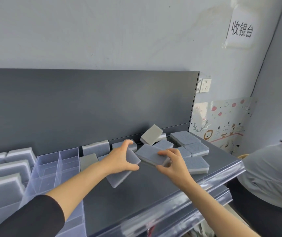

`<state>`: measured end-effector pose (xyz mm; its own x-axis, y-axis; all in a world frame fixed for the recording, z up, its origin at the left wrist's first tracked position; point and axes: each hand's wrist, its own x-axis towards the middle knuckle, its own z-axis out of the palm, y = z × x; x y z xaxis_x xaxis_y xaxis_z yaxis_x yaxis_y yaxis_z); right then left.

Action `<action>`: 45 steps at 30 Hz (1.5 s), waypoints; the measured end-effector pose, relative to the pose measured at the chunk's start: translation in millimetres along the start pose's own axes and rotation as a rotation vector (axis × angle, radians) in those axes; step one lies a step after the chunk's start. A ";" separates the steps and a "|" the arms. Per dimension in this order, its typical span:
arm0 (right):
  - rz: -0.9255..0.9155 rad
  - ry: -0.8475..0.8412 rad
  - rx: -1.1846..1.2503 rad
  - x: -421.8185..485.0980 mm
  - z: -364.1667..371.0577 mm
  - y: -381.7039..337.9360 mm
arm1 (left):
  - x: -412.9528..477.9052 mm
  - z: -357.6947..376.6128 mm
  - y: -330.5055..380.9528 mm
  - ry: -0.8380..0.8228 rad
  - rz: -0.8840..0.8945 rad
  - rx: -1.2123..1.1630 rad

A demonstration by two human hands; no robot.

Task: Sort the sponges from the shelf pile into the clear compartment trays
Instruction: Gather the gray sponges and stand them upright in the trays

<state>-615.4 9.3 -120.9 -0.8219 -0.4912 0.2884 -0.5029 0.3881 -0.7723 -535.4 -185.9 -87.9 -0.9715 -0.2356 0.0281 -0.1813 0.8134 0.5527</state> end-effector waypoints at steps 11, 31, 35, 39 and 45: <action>-0.099 -0.017 0.121 -34.5 4.5 -56.7 | -75.2 -47.7 -8.3 0.252 0.000 -0.156; -0.348 -0.304 0.140 -47.5 122.4 -178.0 | -223.5 -146.0 -104.2 0.620 -0.236 -0.048; -0.415 -0.344 0.132 -53.4 150.0 -202.2 | -247.3 -159.1 -126.5 0.619 -0.251 -0.056; -0.443 -0.407 0.098 -60.8 176.2 -220.7 | -265.7 -165.7 -149.3 0.542 -0.290 -0.047; -0.410 -0.487 0.012 -65.5 196.7 -232.9 | -273.5 -164.3 -176.1 0.429 -0.282 -0.093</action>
<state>-391.8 -202.3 -71.3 -0.3457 -0.8974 0.2741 -0.7458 0.0855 -0.6606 -212.7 -352.1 -56.1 -0.7331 -0.6514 0.1957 -0.3934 0.6408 0.6593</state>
